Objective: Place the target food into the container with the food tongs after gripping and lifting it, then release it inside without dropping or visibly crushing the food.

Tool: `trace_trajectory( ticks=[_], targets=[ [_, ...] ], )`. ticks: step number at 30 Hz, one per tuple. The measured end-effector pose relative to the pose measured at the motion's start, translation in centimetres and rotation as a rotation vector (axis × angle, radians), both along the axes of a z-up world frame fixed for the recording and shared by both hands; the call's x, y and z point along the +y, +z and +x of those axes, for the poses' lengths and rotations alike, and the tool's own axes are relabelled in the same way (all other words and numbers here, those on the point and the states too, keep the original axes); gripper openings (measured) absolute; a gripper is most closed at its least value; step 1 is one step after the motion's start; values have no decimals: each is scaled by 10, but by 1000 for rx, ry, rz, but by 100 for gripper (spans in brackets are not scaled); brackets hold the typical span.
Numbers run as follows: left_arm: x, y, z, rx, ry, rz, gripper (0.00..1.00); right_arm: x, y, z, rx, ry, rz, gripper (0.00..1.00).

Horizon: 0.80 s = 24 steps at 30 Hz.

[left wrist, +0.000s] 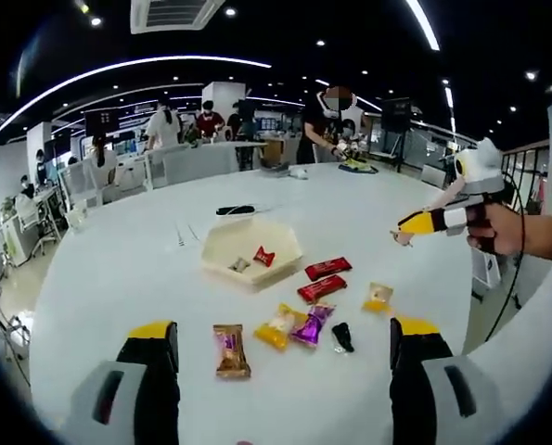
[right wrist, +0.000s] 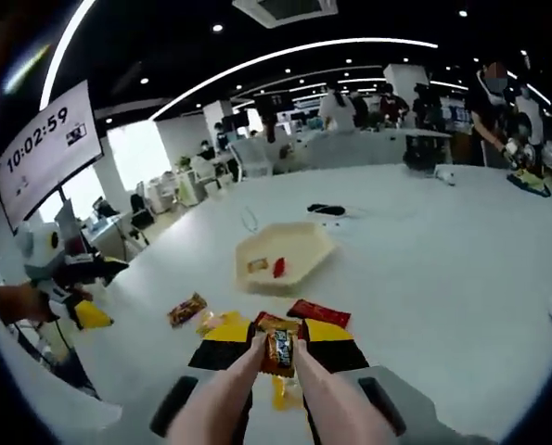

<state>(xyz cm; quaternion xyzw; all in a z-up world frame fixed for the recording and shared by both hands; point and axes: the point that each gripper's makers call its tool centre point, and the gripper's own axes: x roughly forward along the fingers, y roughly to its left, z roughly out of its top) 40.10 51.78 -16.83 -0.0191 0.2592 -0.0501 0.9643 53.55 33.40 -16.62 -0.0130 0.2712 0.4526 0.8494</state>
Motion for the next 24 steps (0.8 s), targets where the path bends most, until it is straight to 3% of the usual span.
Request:
trace_trajectory(
  ticks=[24],
  targets=[
    [20, 1, -19, 6, 67, 17, 95, 45, 13, 23, -86, 124, -70, 19]
  ],
)
